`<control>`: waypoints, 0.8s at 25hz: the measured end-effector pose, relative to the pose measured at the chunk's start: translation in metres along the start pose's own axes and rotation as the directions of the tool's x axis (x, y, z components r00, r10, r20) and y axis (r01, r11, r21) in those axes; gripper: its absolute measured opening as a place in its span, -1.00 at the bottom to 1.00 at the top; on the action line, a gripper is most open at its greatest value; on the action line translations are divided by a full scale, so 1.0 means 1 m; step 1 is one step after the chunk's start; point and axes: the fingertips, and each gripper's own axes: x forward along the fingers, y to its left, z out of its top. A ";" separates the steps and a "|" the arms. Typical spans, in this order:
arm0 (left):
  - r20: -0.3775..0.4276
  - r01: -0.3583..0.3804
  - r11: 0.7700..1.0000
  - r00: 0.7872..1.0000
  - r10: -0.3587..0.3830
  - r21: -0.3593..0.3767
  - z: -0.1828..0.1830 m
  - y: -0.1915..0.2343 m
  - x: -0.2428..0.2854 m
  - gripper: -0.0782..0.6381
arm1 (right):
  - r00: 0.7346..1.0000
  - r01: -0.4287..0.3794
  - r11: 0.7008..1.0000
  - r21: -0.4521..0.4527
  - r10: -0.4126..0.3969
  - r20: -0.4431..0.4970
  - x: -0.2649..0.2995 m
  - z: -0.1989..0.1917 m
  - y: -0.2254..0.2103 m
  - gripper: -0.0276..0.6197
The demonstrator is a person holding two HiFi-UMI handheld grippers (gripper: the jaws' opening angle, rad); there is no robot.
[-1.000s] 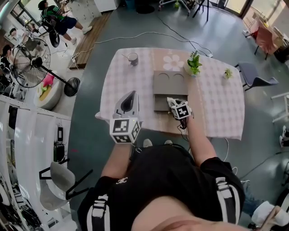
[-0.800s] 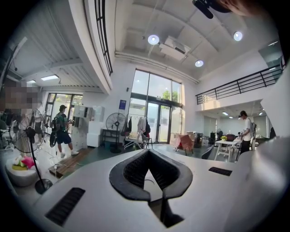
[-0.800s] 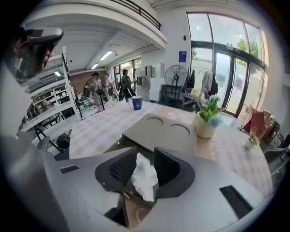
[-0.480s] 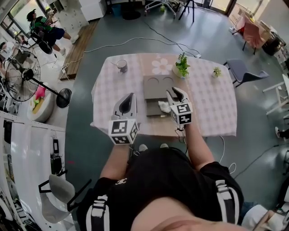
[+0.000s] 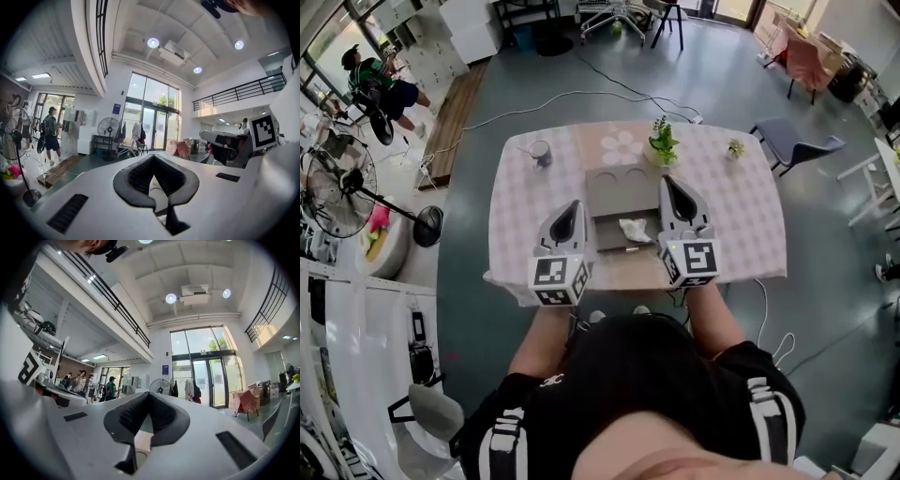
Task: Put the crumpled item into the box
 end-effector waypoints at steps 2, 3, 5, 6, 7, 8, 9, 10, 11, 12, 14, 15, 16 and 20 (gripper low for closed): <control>0.001 0.008 1.000 1.000 -0.008 0.002 0.002 -0.004 0.001 -0.81 | 1.000 0.014 1.000 0.014 -0.014 0.000 -0.005 0.001 -0.005 -0.91; 0.001 0.012 1.000 1.000 -0.012 0.004 0.003 -0.005 0.001 -0.81 | 1.000 0.018 1.000 0.022 -0.018 -0.011 -0.007 -0.001 -0.007 -0.91; 0.003 0.020 1.000 1.000 -0.020 0.008 0.005 -0.009 0.001 -0.81 | 0.999 0.028 0.999 0.036 -0.027 -0.039 -0.009 -0.007 -0.010 -0.91; 0.003 0.024 1.000 1.000 -0.024 0.009 0.005 -0.010 0.001 -0.81 | 0.998 0.035 0.999 0.039 -0.033 -0.051 -0.010 -0.010 -0.011 -0.91; 0.003 0.027 1.000 1.000 -0.027 0.010 0.005 -0.012 0.002 -0.81 | 0.997 0.043 0.998 0.039 -0.041 -0.058 -0.011 -0.011 -0.012 -0.91; 0.002 0.030 1.000 1.000 -0.030 0.011 0.005 -0.013 0.002 -0.81 | 0.997 0.050 0.998 0.037 -0.048 -0.063 -0.012 -0.012 -0.013 -0.91; 0.002 0.031 0.999 1.000 -0.031 0.012 0.005 -0.014 0.003 -0.81 | 0.996 0.055 0.998 0.033 -0.052 -0.065 -0.013 -0.013 -0.014 -0.91; 0.003 0.032 0.999 0.999 -0.032 0.012 0.005 -0.015 0.004 -0.81 | 0.996 0.056 0.998 0.030 -0.054 -0.068 -0.014 -0.014 -0.014 -0.91; 0.004 0.032 0.999 0.999 -0.032 0.013 0.005 -0.015 0.004 -0.81 | 0.996 0.056 0.998 0.029 -0.054 -0.070 -0.014 -0.014 -0.015 -0.91; 0.005 0.032 0.999 0.999 -0.032 0.014 0.005 -0.016 0.005 -0.81 | 0.996 0.055 0.998 0.030 -0.053 -0.071 -0.015 -0.015 -0.015 -0.91; 0.006 0.031 0.999 0.999 -0.031 0.014 0.005 -0.018 0.006 -0.81 | 0.996 0.056 0.998 0.034 -0.053 -0.071 -0.016 -0.015 -0.017 -0.91; 0.006 0.031 0.999 1.000 -0.031 0.013 0.005 -0.018 0.006 -0.81 | 0.996 0.055 0.998 0.036 -0.053 -0.071 -0.016 -0.015 -0.017 -0.91; 0.005 0.030 0.999 1.000 -0.030 0.013 0.005 -0.018 0.006 -0.81 | 0.996 0.054 0.998 0.037 -0.052 -0.071 -0.016 -0.015 -0.017 -0.91; 0.005 0.022 1.000 1.000 -0.022 0.014 0.006 -0.020 0.005 -0.81 | 0.996 0.046 0.998 0.042 -0.043 -0.073 -0.019 -0.016 -0.017 -0.91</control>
